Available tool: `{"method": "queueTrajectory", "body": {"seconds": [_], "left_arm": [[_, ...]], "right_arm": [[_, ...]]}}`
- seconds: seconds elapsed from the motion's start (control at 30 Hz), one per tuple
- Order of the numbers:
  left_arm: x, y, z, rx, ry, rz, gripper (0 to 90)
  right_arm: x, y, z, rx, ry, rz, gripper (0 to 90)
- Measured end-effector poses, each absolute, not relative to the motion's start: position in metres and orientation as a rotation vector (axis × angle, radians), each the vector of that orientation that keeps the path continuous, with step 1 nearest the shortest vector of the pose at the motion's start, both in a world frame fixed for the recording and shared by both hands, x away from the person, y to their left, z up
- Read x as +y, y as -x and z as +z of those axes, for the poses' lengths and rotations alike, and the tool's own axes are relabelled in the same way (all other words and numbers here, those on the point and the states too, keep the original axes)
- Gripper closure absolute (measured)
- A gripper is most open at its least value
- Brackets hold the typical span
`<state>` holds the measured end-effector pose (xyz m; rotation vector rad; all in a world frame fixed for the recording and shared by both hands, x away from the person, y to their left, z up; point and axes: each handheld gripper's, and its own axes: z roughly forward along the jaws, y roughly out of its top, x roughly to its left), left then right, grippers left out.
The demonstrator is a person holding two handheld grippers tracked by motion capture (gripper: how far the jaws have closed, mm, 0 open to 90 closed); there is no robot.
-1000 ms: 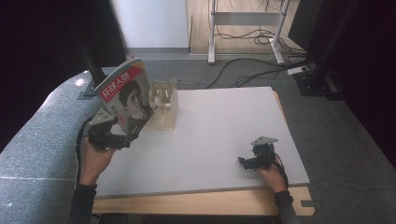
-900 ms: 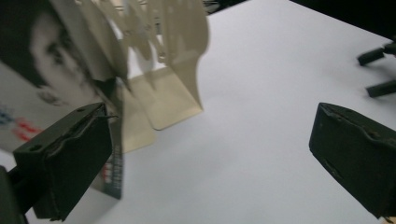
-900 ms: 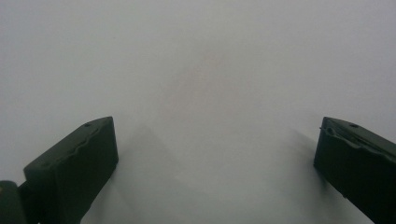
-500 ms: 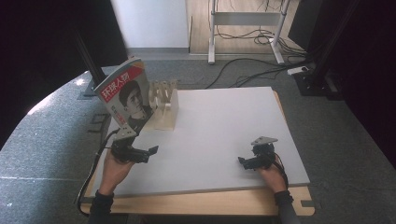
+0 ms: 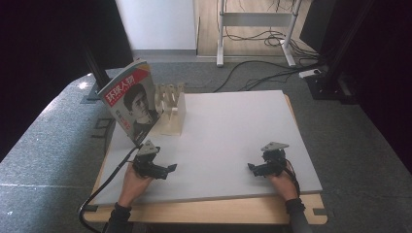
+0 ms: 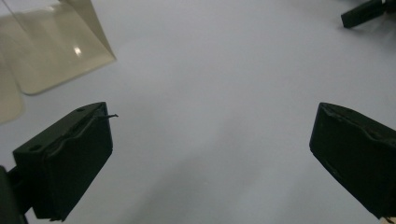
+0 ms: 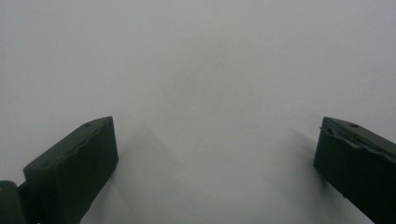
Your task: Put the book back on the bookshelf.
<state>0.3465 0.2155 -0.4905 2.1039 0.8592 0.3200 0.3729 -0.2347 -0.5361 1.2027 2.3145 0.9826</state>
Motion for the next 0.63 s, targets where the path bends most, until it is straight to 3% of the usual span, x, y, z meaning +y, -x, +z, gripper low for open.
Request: {"method": "queueTrajectory", "body": {"seconds": [0.27, 0.63], "left_arm": [[0.206, -0.356, -0.527, 0.920, -2.242, 0.285, 0.0], [0.202, -0.354, -0.528, 0.910, -2.273, 0.328, 0.0]], "right_arm": [[-0.235, -0.373, -0.536, 2.315, -1.201, 0.983, 0.0], [-0.235, -0.372, -0.537, 2.313, -1.202, 0.983, 0.0]]}}
